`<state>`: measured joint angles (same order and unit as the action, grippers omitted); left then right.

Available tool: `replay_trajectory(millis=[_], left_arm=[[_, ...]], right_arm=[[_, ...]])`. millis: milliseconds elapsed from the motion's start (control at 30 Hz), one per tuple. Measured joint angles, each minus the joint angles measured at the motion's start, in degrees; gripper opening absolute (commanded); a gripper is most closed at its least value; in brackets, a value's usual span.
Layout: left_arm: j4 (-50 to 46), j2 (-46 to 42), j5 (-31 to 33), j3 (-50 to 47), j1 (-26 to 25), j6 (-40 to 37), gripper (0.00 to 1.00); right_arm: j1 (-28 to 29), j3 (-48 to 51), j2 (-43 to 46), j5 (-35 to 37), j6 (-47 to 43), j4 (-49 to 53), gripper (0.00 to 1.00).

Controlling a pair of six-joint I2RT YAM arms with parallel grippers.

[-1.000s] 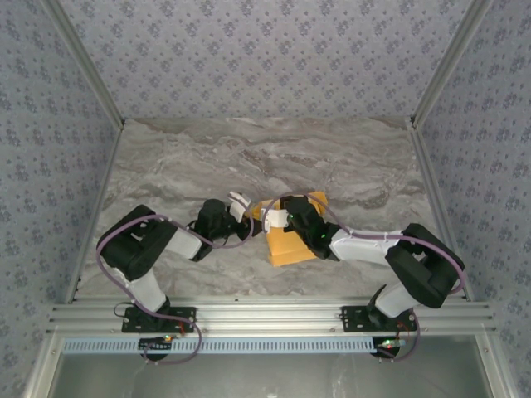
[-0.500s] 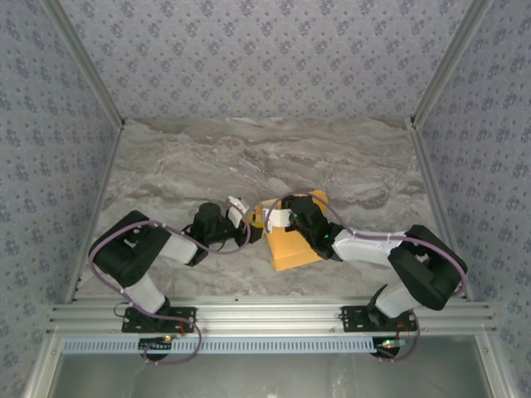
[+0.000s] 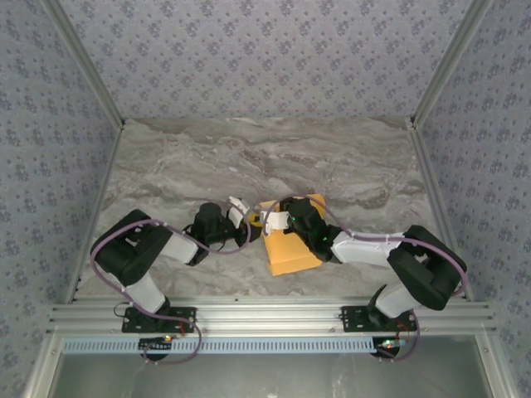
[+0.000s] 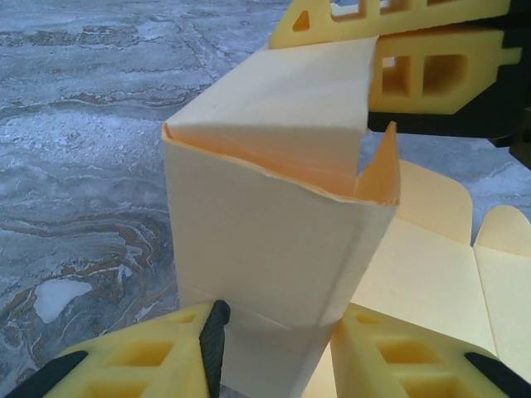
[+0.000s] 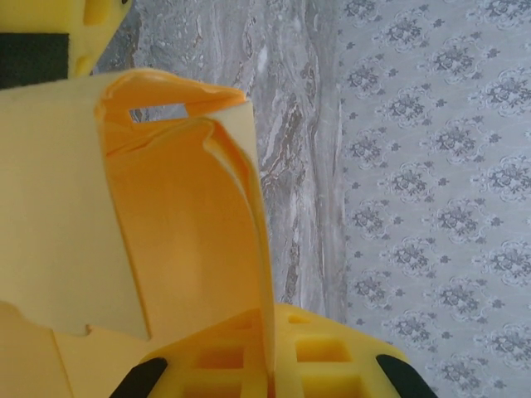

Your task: Fold the paper box

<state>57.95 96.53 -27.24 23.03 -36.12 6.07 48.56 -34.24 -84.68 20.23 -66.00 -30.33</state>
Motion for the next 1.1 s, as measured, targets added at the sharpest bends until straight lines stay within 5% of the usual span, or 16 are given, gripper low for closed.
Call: replay_trajectory(millis=[233,700,1100], left_arm=[[2.0,3.0,0.5,0.8,-0.7,1.4,0.43],[2.5,3.1,2.8,0.6,-0.8,1.6,0.43],[2.1,3.1,7.9,1.6,-1.6,2.3,0.30]], right_arm=[[1.2,0.3,0.0,2.3,1.2,1.0,0.11],[4.5,4.0,2.7,2.8,-0.2,0.2,0.18],[4.5,2.6,5.1,0.4,3.9,5.7,0.19]])
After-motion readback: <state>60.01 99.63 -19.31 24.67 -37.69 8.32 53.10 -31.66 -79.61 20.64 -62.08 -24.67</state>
